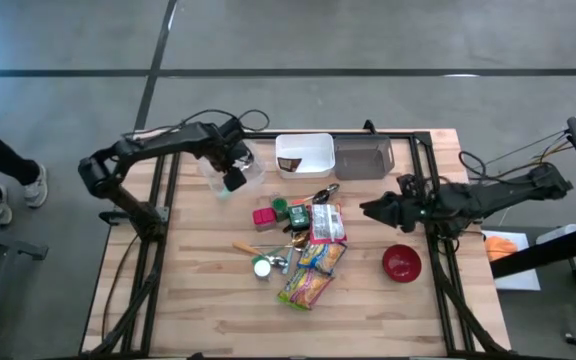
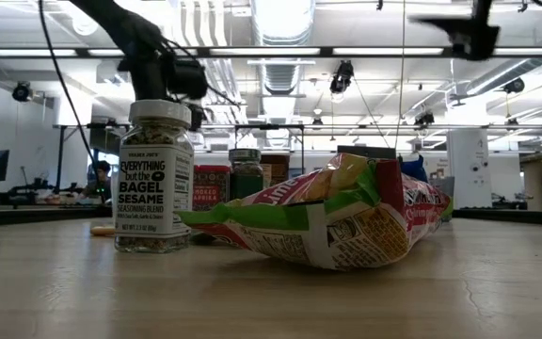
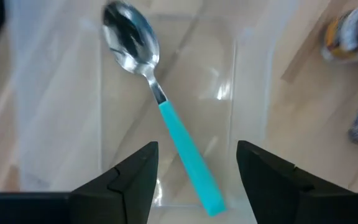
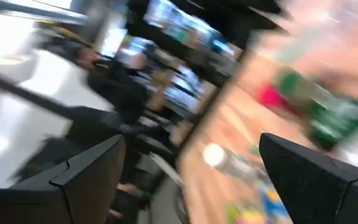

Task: Pick & Place Food Item
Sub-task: Put the red noodle pack into the black bin

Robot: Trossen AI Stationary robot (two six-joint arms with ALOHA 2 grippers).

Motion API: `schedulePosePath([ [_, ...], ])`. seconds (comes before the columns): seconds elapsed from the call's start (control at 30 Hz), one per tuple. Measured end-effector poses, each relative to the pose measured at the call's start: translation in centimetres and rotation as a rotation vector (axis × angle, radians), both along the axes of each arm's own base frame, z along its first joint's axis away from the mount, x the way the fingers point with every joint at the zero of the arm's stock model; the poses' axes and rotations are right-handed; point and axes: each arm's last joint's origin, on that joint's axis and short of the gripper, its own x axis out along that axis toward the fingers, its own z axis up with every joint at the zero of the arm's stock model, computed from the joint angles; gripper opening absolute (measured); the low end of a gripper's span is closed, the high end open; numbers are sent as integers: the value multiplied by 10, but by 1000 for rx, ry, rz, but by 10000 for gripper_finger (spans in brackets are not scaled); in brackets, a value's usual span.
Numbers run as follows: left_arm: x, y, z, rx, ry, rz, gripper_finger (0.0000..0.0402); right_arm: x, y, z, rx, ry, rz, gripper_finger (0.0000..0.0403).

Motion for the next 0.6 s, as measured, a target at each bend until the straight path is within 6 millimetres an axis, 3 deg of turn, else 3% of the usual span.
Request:
schedulePosePath([
  [0.17, -9, -10, 27, 19, -105, 93, 220, -9, -5, -8, 80, 253, -91, 366],
  [0.37, -11, -33, 52, 22, -228, 145, 220, -13, -5, -21, 106, 370, -65, 366],
  [0.6, -3, -60, 62, -5, -291, 161, 220, -15, -4, -59, 165, 490, -58, 366],
])
